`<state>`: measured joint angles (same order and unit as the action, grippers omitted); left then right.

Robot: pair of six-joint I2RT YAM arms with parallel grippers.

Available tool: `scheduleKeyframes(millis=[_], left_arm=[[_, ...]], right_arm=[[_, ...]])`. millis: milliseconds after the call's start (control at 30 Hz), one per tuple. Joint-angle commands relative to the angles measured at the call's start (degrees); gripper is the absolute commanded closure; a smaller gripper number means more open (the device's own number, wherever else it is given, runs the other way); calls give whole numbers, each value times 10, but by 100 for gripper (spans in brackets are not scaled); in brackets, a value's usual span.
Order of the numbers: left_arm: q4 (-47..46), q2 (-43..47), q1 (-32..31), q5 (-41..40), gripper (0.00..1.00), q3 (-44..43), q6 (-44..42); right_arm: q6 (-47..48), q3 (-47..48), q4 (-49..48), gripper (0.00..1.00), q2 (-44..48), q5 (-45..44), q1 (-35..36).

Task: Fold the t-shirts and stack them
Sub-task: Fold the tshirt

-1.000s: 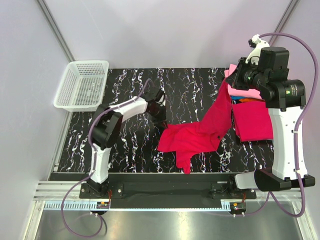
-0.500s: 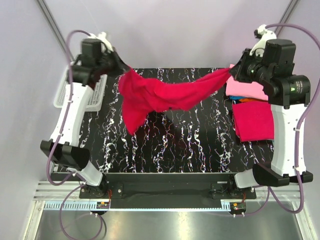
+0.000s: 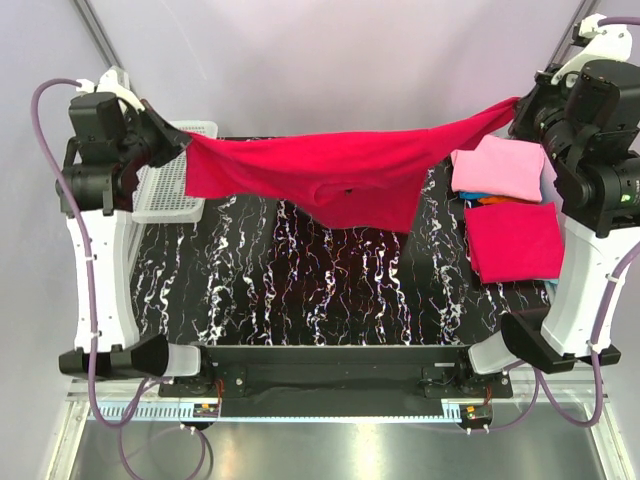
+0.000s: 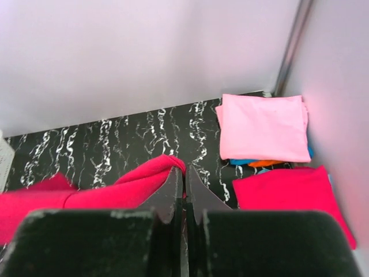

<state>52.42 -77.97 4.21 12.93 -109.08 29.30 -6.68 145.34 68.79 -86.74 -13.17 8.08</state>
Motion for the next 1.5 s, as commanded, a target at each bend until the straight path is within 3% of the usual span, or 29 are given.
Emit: scheduleKeyframes(millis=[0,200,467,600,800,967,1233,1367,1467], left_arm=[[-18,25,8,-33,100,13,-5],[-19,15,12,-12,100,1,5],[-20,-135,12,81,100,-27,44],[-21,-227,12,93,100,-87,52],[-51,-342,26,104,100,-209,75],[-75,-331,51,131,100,-270,89],[-149,-118,55,161,100,-91,81],[-148,64,54,177,100,83,82],[-125,197,53,180,100,309,90]], right_arm=[[-1,12,-15,100,9,-48,-1],[-9,-24,-33,100,8,-29,-1],[-18,-38,-39,100,-80,67,-4],[-37,12,-40,100,-183,140,-23],[-83,199,-43,100,-315,281,-73],[-83,160,-81,100,-294,316,-97],[-62,57,-110,100,-176,329,-109],[-77,-75,-108,100,-83,326,-109],[-91,-225,-110,100,-14,329,-109]])
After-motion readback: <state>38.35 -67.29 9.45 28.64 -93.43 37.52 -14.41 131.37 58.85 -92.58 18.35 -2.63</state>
